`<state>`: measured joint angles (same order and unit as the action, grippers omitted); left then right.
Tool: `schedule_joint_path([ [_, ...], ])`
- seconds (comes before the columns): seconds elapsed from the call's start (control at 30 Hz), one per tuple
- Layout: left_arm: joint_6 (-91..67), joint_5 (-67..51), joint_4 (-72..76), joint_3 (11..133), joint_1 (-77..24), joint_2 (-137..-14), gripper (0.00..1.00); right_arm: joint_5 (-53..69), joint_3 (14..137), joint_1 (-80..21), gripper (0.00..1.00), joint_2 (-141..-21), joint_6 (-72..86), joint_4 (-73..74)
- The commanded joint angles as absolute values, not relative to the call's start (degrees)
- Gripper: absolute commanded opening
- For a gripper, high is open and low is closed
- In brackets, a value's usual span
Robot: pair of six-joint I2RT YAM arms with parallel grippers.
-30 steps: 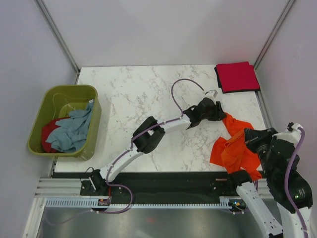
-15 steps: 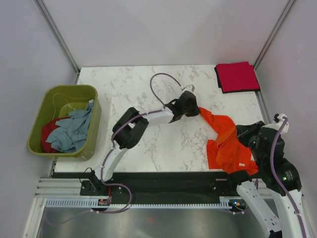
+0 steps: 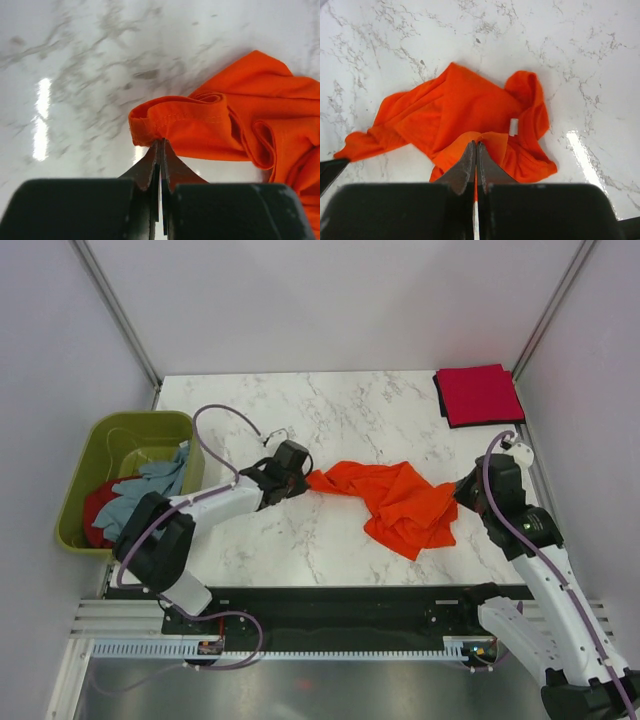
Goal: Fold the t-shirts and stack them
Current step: Flatten the tshirt out
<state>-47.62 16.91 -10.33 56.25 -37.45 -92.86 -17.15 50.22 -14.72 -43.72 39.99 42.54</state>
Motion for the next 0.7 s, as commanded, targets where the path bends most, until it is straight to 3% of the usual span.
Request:
schedule_joint_path([
  [0.0,-51.9,23.3,-18.4,49.5,-34.8,-85.8,0.02,-19.2,51.9,-14.6,0.0,-45.1,36.7,39.9],
  [0.13,-51.9,25.4,-25.8,47.8,-32.8,-80.3,0.03,-19.3,49.4,-14.7,0.0,-44.4,35.5,42.1],
  [0.27,-50.4,25.5,-30.5,50.6,-32.3,-75.0,0.45,-21.8,48.1,-14.6,0.0,-41.8,34.2,43.5],
  [0.3,-50.1,25.2,-31.2,51.1,-32.3,-73.9,0.47,-22.7,48.3,-14.7,0.0,-41.6,33.3,44.3],
  [0.43,-48.0,19.4,-30.9,54.0,-32.3,-70.7,0.51,-23.2,49.9,-14.7,0.0,-42.4,32.2,45.6],
  [0.67,-47.8,9.4,-28.6,55.3,-32.3,-77.2,0.45,-18.4,49.3,-14.7,0.0,-41.3,33.4,42.9],
])
